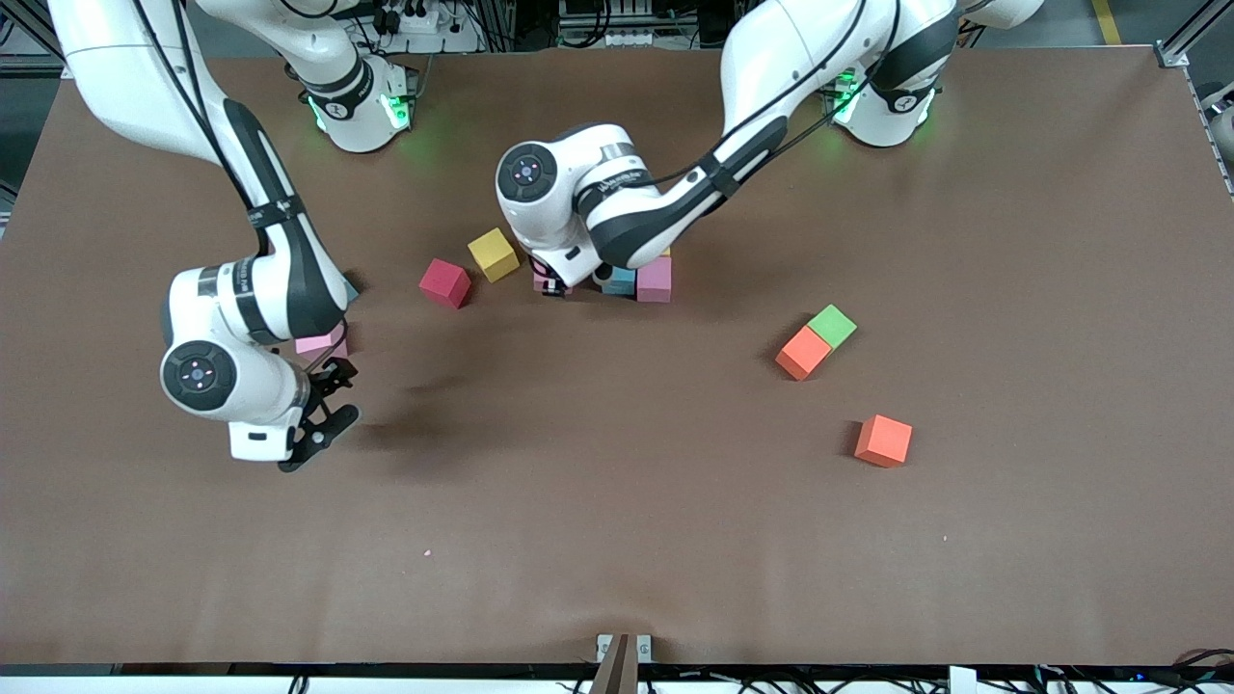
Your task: Form number 2 with 11 blocks
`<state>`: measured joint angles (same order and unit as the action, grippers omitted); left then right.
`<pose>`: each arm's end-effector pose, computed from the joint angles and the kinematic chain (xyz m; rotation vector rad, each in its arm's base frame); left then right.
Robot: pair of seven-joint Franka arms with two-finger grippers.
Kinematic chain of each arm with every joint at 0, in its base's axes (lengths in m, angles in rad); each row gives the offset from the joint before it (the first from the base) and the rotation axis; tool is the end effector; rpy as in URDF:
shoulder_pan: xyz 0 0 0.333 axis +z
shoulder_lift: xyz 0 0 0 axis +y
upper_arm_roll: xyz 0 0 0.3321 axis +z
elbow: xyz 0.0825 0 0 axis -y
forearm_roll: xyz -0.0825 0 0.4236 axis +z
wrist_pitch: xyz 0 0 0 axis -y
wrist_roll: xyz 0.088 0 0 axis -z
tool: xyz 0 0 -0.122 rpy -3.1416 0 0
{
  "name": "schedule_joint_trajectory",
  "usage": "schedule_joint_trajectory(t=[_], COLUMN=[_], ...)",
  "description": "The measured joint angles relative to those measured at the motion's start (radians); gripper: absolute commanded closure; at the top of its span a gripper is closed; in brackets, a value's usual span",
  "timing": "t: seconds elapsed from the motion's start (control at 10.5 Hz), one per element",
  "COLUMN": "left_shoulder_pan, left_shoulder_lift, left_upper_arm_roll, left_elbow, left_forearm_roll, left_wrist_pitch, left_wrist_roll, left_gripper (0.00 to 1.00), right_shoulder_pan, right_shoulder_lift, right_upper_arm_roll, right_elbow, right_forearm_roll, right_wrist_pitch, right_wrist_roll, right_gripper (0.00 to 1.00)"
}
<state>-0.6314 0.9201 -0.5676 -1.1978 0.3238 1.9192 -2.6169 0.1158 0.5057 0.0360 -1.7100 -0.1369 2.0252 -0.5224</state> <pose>0.4196 -0.6730 0.2477 -2.2446 -2.0234 0.1811 0.6787 0.0922 0.2590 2.8540 1.1123 -0.3143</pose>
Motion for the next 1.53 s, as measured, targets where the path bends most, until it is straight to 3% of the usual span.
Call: schedule_joint_trajectory(t=[0.48,1.24,1.53], left_shoulder_pan=[0.004,0.016,0.007], left_shoulder_lift=[0.058,0.053,0.032], left_upper_arm_roll=[0.010,0.036,0.034], left_elbow=[-0.041,-0.070,-0.107], left_forearm_roll=[0.000,0.015,0.051], left_wrist_pitch=[0.045,0.056,0.060], left_wrist_roll=[-0.058,-0.104,-0.109], left_gripper=[0.50,0.49,0.49], right_shoulder_pan=[-0.028,-0.070,-0.082], right_shoulder_lift=[-0.014,-0.040,-0.089], right_upper_arm_roll=[-0.004,-0.005,-0.006], right_elbow=[-0.044,-0.165,-0.258], right_forearm_roll=[0.057,0.085,0.087], right_wrist_pitch=[0.003,0.011,0.091], right_wrist_roll=[0.048,0.124,0.124], right_gripper=[0.00,0.00,0.00])
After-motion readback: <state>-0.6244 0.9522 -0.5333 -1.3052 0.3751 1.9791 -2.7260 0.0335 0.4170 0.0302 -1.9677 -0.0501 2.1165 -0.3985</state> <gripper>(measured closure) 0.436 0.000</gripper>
